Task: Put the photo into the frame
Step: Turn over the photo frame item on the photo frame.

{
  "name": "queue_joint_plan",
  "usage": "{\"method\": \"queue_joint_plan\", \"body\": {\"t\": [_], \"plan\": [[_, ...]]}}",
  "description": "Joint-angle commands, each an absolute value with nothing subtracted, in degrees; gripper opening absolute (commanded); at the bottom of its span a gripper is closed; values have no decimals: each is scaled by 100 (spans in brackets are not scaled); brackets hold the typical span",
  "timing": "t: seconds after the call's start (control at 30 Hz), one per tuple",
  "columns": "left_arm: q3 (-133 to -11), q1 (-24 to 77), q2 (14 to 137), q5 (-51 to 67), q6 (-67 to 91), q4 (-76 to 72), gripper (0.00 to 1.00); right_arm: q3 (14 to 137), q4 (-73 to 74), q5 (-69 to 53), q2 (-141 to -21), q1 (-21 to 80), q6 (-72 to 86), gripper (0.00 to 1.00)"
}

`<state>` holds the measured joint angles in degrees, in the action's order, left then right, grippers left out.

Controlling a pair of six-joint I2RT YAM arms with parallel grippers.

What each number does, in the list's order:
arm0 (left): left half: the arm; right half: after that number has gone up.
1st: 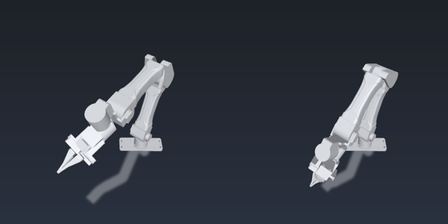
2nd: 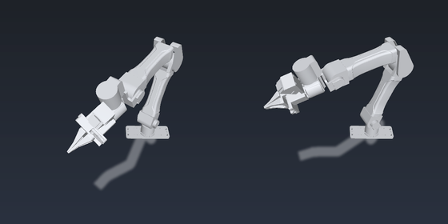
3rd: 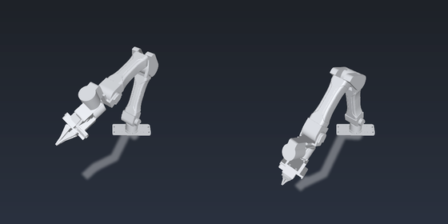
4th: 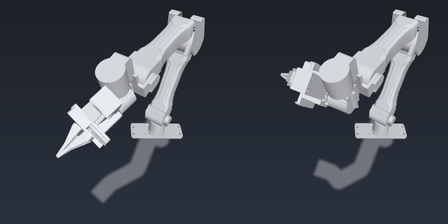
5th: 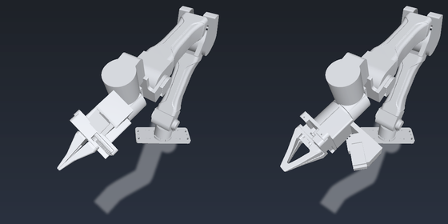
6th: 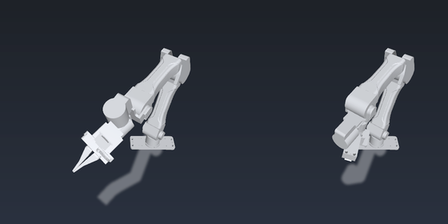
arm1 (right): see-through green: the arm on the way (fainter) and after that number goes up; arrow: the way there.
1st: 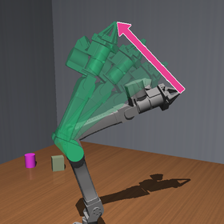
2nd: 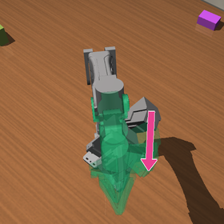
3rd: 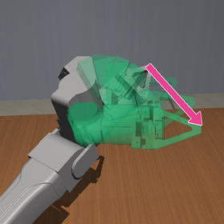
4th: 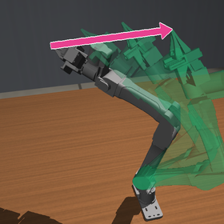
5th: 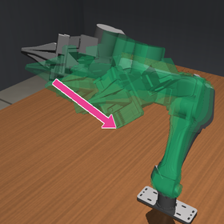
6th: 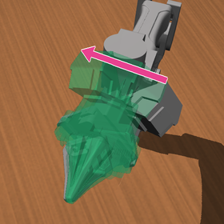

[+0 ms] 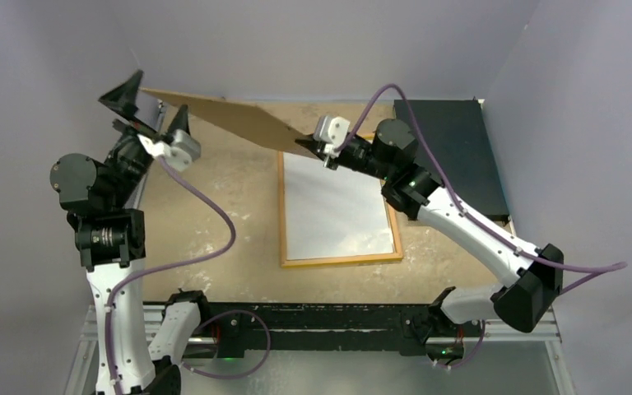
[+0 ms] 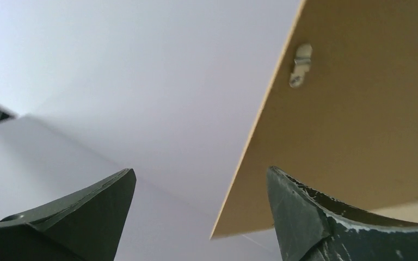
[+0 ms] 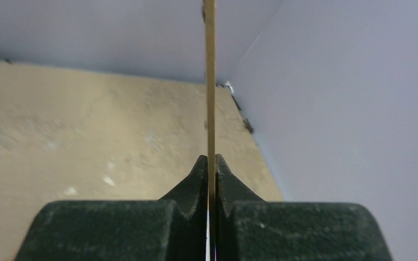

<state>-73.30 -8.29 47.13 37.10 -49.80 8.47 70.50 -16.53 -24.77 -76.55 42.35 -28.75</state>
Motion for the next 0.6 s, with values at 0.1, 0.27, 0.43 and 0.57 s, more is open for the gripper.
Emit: {"method": "queue_joint_plan", "body": {"t": [0.1, 0.27, 0.43, 0.57], "plan": [[-7712, -849, 5201, 1404, -2292, -1187, 91, 9198, -114, -2487, -7887, 3873, -498, 0], [-7672, -844, 5266, 1049, -1916, -963, 98, 9226, 379, -3546, -7996, 2936, 876, 0], [-7668, -851, 5547, 1304, -1815, 63, 99, 8675, 128, -3833, -7889, 2336, 2245, 0], [-7510, -849, 5786, 1568, -2006, 1050, 98, 7809, -591, -4482, -7814, 1822, 3586, 0]]}}
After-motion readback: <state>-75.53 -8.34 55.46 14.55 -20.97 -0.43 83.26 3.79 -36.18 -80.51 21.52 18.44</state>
